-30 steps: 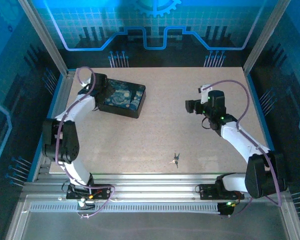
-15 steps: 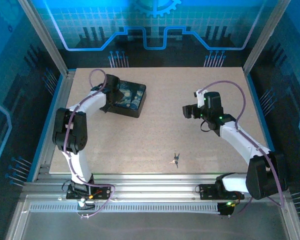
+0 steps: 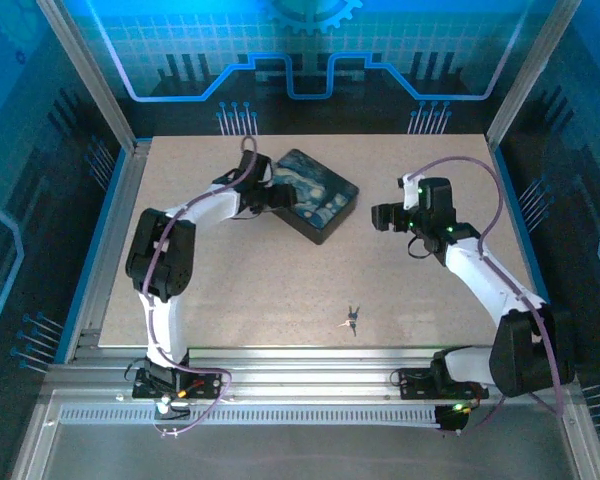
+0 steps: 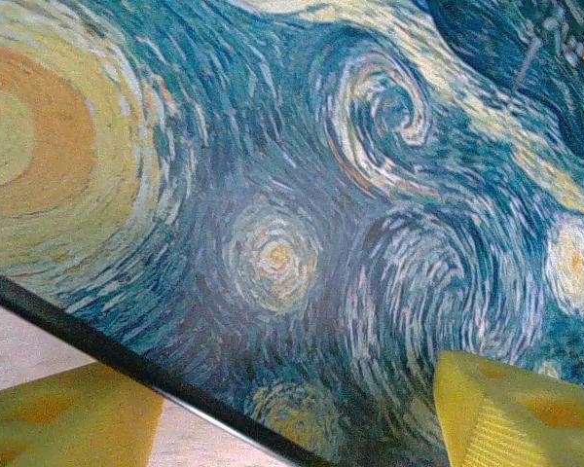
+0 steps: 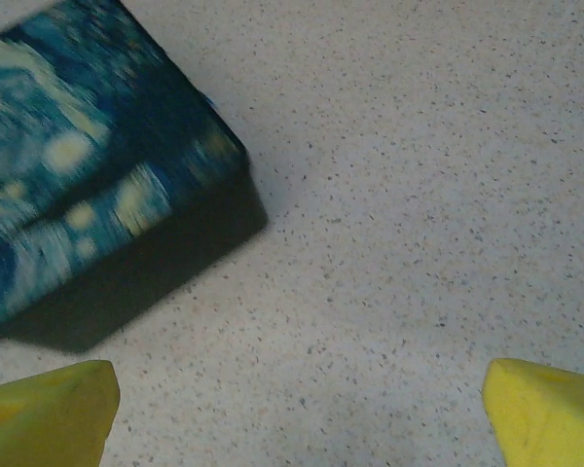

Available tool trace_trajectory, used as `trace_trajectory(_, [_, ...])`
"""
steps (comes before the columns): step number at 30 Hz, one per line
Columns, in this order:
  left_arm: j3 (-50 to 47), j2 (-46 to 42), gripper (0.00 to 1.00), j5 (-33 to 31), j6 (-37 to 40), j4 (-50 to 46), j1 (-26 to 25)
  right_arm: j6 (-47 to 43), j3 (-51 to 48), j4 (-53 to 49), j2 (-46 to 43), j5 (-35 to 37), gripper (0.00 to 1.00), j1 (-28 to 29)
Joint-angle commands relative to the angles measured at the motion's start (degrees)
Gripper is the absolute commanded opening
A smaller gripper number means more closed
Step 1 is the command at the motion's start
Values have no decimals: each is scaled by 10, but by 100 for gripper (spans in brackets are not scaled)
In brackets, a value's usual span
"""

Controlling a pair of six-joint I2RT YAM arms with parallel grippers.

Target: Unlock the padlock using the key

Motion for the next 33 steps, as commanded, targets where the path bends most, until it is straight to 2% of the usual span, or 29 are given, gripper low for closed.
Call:
trace_trajectory(1, [23,49,75,108,139,-122,-53,27,26,-13,36,-33,97,-11])
trace_trajectory(8, [26,11,82,83,90,-96,-37,70,38,-9,102,-45,93,-20])
trace_trajectory(16, [15,-56,88,88,48,-78,-13,94,12,2,113,-97,91,-3])
trace_trajectory(21, [-16,-89,89,91,12,-58,2,102,-3,30,137,-105,89,40])
trace_trajectory(24, [-29,-106,89,69,-2,-69,11,114,-4,37,149,-110,88,68])
trace_trajectory(28, [-47,-132,89,11,-20,-92,22,136,-6,61,155,-116,88,128])
trace_trajectory(33, [-60,-153,90,-71,-47,-140,29,175,29,91,190,-106,88,239])
